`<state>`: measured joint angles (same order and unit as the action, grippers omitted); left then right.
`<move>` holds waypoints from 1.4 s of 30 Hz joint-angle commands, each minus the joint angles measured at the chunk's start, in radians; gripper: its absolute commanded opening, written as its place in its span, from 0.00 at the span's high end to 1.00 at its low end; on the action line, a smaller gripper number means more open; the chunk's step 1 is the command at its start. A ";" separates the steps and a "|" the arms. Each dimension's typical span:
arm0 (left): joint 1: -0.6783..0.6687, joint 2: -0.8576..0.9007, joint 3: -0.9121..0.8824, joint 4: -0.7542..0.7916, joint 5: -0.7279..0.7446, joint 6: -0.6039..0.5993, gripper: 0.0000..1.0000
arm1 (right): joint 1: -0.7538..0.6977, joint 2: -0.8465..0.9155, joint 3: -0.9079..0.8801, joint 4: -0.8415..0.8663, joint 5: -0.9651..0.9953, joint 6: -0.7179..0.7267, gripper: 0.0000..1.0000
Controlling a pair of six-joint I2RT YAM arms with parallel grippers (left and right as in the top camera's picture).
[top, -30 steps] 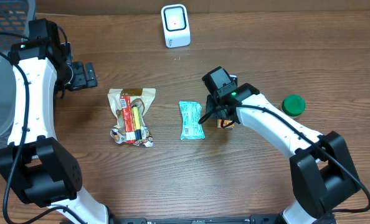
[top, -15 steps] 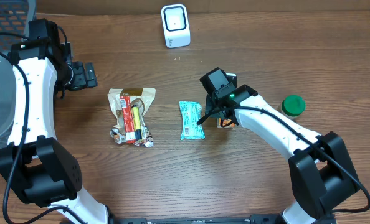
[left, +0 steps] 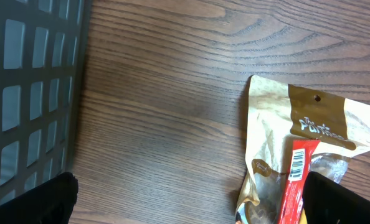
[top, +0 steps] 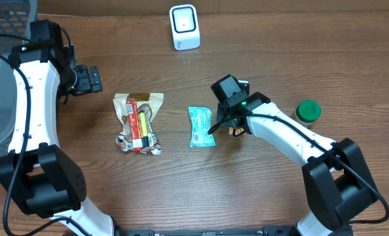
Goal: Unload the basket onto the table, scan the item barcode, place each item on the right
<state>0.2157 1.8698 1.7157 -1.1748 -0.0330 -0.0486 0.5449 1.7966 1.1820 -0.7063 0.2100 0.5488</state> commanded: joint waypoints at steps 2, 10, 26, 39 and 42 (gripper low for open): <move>-0.009 -0.019 0.021 0.002 0.007 0.016 0.00 | 0.006 0.001 -0.038 0.013 0.014 -0.007 0.69; -0.009 -0.019 0.021 0.002 0.007 0.016 0.00 | 0.006 0.002 -0.098 0.083 0.014 -0.068 0.69; -0.009 -0.019 0.021 0.002 0.007 0.016 0.00 | 0.006 0.002 -0.098 -0.014 0.149 -0.218 0.68; -0.009 -0.019 0.021 0.002 0.007 0.016 0.00 | 0.006 0.001 -0.093 0.029 0.094 -0.225 0.59; -0.009 -0.019 0.021 0.002 0.007 0.016 0.00 | 0.006 0.001 -0.093 0.054 0.056 -0.316 0.64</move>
<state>0.2157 1.8698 1.7157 -1.1748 -0.0330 -0.0486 0.5449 1.7981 1.0897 -0.6682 0.3042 0.3069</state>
